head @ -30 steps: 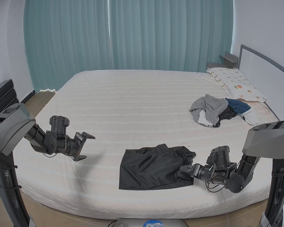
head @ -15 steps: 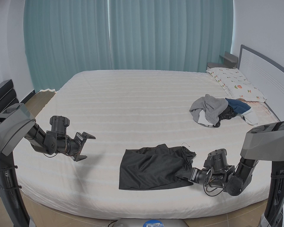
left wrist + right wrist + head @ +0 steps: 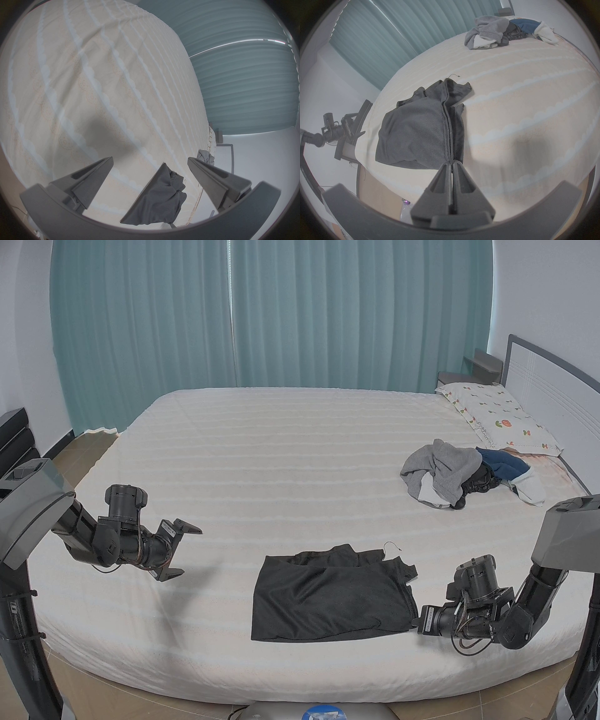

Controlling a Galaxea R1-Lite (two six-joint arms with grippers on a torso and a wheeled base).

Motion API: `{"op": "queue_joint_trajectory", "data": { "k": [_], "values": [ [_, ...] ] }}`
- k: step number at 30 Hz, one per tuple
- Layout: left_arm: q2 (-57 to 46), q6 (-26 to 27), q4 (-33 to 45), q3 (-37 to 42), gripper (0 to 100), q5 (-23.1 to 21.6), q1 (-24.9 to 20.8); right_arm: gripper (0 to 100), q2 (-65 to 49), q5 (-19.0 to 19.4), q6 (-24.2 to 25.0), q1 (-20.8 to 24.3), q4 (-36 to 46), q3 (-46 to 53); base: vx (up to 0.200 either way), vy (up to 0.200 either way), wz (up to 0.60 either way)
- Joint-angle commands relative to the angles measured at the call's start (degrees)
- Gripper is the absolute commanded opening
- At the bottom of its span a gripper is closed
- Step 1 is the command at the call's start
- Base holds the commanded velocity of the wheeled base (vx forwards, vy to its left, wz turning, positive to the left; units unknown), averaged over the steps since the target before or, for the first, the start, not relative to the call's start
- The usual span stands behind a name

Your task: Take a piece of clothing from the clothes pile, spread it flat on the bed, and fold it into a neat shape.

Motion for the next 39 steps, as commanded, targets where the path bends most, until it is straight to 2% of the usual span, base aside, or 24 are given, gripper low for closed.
{"op": "queue_joint_trajectory", "data": {
  "k": [1,7,8,16,18,21,23,24,33,36,39],
  "values": [
    [0.05,-0.03,-0.03,0.00,100,-0.07,-0.07,0,-1.12,-0.05,-2.39,-1.32,-0.08,1.41,0.000,0.000,0.00],
    [0.05,-0.03,-0.03,0.00,100,0.02,0.02,0,-0.32,0.04,-6.35,-2.29,0.00,2.55,0.000,0.000,0.00],
    [0.05,-0.03,-0.03,0.00,100,0.02,0.02,100,-0.15,0.04,-6.87,-2.29,0.00,2.73,0.000,0.000,0.00],
    [0.05,-0.03,-0.03,0.00,100,0.02,0.02,100,-0.85,0.48,-6.35,-4.04,-1.23,1.32,0.000,0.000,0.00],
    [0.14,-0.03,-0.03,0.00,100,0.11,0.02,100,-1.82,0.83,-3.80,-5.54,-1.49,-1.58,0.000,0.000,0.00],
    [0.40,-0.11,-0.12,-0.27,100,1.25,-0.07,100,0.64,0.83,4.90,-6.15,-1.58,-6.77,0.000,0.000,0.00],
    [0.49,-0.11,-0.03,-0.27,100,1.69,-0.16,100,1.78,0.83,6.84,-6.33,-1.49,-8.26,0.000,0.000,0.00],
    [0.40,-0.20,-0.12,-0.27,100,1.95,-0.16,100,4.33,0.83,9.39,-6.86,-1.23,-11.42,0.000,0.000,0.00],
    [0.49,-0.03,-0.12,-0.09,100,1.95,-0.69,100,12.60,2.85,15.10,-7.38,-1.23,-21.97,0.000,0.000,0.00],
    [0.49,-0.03,-0.12,-0.09,100,1.95,-0.69,100,13.30,4.87,15.80,-7.30,-1.31,-24.61,0.000,0.000,0.00],
    [0.58,0.06,-0.12,-0.09,100,1.95,-0.78,100,13.39,5.05,15.80,-7.30,-1.14,-24.96,0.000,0.000,0.00]
  ]
}}
